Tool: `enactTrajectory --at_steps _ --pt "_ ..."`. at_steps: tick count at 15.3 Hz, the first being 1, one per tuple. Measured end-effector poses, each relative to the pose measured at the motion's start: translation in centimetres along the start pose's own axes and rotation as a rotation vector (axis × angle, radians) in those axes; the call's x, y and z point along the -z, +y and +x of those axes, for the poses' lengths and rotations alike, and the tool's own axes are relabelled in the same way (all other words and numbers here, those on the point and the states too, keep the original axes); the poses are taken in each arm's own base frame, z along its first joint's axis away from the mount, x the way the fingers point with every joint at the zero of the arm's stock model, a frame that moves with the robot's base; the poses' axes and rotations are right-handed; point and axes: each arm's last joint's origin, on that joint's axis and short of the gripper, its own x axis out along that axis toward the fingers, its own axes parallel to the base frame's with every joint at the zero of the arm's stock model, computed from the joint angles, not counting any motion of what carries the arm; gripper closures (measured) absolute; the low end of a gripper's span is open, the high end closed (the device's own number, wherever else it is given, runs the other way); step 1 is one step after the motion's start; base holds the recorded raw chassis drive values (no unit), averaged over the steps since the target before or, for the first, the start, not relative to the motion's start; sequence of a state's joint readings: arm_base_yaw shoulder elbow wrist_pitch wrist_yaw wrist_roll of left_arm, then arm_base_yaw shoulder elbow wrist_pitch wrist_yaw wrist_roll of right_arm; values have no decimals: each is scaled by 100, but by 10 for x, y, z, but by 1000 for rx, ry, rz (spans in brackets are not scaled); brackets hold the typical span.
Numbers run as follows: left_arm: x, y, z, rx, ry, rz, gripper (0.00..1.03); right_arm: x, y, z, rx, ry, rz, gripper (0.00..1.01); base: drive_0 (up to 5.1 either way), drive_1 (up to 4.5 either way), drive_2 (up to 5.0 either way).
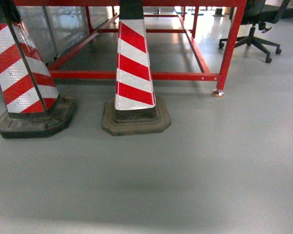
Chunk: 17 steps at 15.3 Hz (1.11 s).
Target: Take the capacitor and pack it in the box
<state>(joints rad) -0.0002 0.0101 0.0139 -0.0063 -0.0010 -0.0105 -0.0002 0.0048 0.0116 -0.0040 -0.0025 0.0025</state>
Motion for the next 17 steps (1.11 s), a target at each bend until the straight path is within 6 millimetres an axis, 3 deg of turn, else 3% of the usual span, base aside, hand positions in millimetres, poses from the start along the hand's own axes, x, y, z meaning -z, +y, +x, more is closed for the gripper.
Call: enactTrajectory --at_steps 17 --pt "0 0 0 0 -1 0 59 0 0 0 2 -3 0 3 -1 407 -408"
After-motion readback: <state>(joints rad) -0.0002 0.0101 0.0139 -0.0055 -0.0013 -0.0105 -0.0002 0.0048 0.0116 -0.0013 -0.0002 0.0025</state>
